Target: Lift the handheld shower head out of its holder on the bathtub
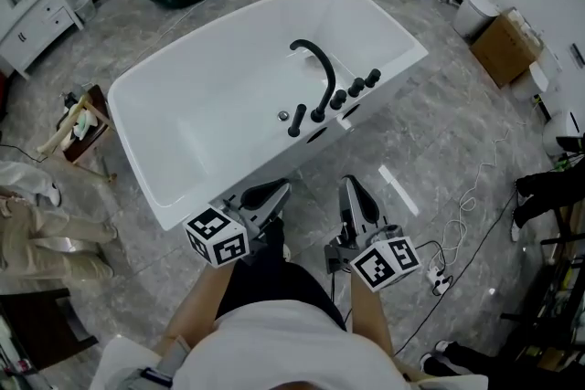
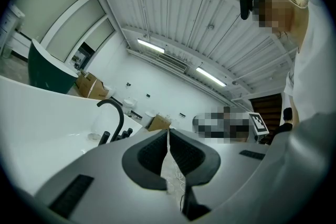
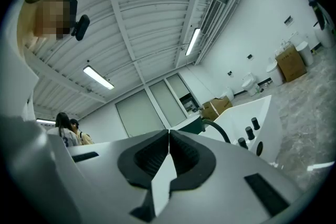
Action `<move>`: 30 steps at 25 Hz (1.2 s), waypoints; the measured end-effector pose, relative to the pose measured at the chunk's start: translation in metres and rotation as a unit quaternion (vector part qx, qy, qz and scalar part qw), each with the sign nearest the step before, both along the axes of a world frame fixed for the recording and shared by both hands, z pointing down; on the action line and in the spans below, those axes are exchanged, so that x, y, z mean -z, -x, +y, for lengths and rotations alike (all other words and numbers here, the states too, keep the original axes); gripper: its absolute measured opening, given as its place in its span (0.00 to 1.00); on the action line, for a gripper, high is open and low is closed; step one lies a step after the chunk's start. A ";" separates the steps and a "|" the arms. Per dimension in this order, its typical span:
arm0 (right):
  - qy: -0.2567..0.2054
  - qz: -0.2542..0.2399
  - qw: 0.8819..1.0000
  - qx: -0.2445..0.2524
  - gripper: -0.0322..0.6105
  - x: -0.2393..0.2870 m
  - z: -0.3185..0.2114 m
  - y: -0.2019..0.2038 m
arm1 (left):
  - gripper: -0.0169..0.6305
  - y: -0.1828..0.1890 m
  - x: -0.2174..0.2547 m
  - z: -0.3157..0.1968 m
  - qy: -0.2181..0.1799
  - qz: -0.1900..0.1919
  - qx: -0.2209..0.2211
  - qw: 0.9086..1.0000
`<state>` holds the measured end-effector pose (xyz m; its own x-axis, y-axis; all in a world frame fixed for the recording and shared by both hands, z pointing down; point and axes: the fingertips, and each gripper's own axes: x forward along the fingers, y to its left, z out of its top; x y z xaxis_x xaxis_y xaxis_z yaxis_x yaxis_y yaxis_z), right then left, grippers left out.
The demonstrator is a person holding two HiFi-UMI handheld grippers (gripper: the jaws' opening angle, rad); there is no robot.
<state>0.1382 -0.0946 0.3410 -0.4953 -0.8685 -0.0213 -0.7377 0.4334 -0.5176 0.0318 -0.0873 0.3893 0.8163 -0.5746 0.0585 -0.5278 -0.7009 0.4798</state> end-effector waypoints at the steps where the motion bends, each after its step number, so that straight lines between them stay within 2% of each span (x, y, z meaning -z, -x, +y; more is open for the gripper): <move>1: -0.006 -0.009 1.000 0.002 0.08 0.002 0.000 0.000 | 0.06 0.000 0.000 -0.001 0.001 -0.001 0.001 1.000; 3: -0.012 -0.015 1.000 0.002 0.08 0.004 -0.001 0.000 | 0.06 0.001 -0.001 -0.004 0.003 -0.002 0.002 1.000; 10: -0.031 0.026 0.999 -0.009 0.08 0.004 -0.017 -0.007 | 0.06 -0.002 -0.002 -0.020 0.002 -0.006 0.005 1.000; 16: -0.053 0.047 0.997 0.014 0.09 0.007 -0.032 0.005 | 0.06 -0.002 -0.005 -0.037 0.003 -0.002 0.010 1.000; 17: -0.054 0.046 0.997 0.014 0.10 0.008 -0.036 0.005 | 0.06 -0.003 -0.006 -0.040 0.004 -0.002 0.010 1.000; 18: -0.053 0.044 0.998 0.014 0.20 0.008 -0.041 0.006 | 0.06 -0.003 -0.006 -0.044 0.005 -0.002 0.011 1.000; 19: -0.051 0.042 0.998 0.016 0.33 0.008 -0.046 0.007 | 0.06 -0.003 -0.007 -0.048 0.006 -0.001 0.012 1.000; 20: -0.048 0.043 0.998 0.017 0.36 0.007 -0.051 0.007 | 0.06 -0.003 -0.008 -0.052 0.007 -0.001 0.014 1.000; 30: -0.018 0.074 0.997 0.023 0.36 -0.017 -0.106 0.003 | 0.06 -0.002 -0.021 -0.103 0.019 0.001 0.027 0.999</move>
<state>0.1349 -0.2005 0.3583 -0.5350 -0.8445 0.0235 -0.7833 0.4855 -0.3882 0.0335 -0.1903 0.4107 0.7841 -0.6155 0.0801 -0.5637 -0.6521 0.5070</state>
